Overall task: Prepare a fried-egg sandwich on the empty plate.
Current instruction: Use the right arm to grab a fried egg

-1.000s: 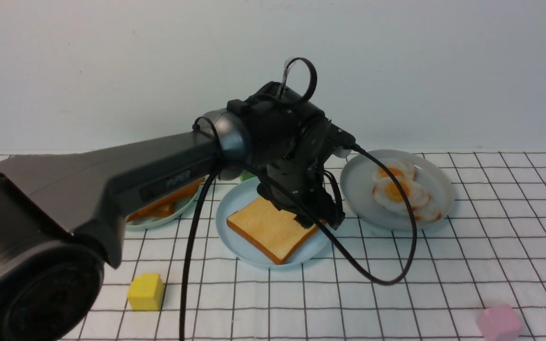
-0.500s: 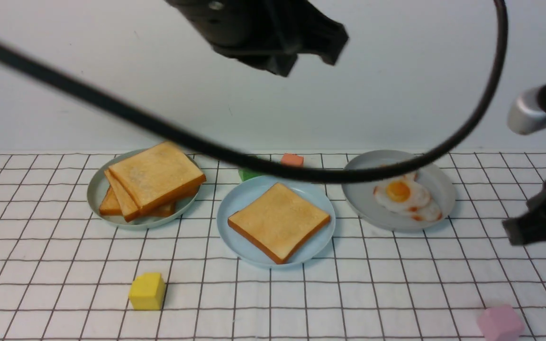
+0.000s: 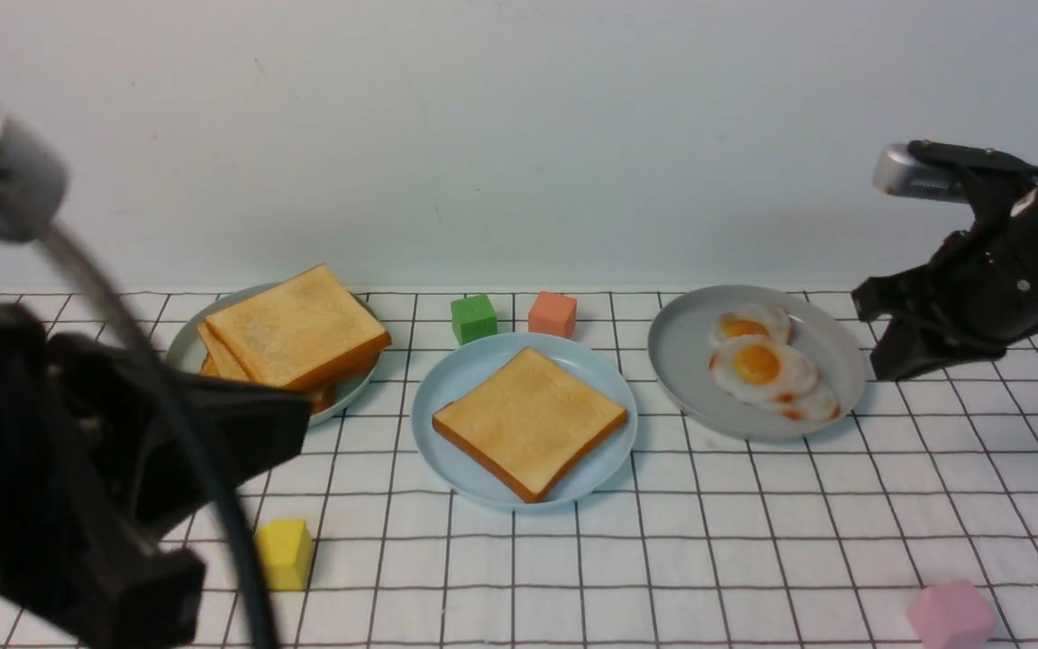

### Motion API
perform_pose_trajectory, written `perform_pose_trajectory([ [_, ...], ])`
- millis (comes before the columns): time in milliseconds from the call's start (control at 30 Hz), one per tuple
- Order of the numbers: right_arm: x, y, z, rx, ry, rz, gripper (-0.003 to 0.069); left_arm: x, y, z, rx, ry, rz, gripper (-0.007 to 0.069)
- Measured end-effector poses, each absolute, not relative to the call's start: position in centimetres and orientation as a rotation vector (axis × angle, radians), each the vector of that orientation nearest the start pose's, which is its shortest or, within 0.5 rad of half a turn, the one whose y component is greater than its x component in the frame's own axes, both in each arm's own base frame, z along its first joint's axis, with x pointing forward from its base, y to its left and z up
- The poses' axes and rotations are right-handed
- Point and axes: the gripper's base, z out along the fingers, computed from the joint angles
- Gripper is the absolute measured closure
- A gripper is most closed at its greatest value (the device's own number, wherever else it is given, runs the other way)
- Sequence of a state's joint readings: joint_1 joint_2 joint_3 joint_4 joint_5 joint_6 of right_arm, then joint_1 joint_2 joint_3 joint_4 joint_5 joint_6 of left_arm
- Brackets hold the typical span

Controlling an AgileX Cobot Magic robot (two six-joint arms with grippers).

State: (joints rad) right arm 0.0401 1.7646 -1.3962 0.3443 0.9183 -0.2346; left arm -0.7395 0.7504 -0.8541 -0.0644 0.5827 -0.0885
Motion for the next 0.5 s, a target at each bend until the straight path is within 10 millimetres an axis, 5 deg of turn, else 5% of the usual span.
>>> perform_pose_trajectory([
  [333, 46.4, 3.9, 20.9, -0.207, 2.811, 0.388, 0.0214, 9.9, -9.4, 37.7, 0.581, 1.832, -0.639, 0.0638],
  [500, 48.6, 3.8, 19.2, -0.243, 2.83, 0.363, 0.0098, 9.9, -9.4, 37.7, 0.581, 1.833, -0.639, 0.0638],
])
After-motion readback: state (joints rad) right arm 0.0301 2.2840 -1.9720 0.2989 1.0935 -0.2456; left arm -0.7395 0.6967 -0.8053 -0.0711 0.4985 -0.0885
